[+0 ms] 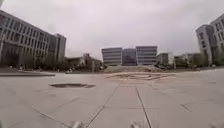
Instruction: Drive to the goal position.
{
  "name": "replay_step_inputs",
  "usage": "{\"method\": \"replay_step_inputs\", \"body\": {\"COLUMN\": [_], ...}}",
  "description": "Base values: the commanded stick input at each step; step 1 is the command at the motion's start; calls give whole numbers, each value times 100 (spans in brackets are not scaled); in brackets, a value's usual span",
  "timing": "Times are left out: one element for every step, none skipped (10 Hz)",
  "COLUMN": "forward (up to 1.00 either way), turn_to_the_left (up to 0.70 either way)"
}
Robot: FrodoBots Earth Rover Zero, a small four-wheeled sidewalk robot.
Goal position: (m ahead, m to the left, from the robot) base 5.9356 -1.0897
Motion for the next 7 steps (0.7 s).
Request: {"method": "replay_step_inputs", "body": {"forward": [70,70,70,70,70,70,70], "turn_to_the_left": [0,0,0,0,0,0,0]}}
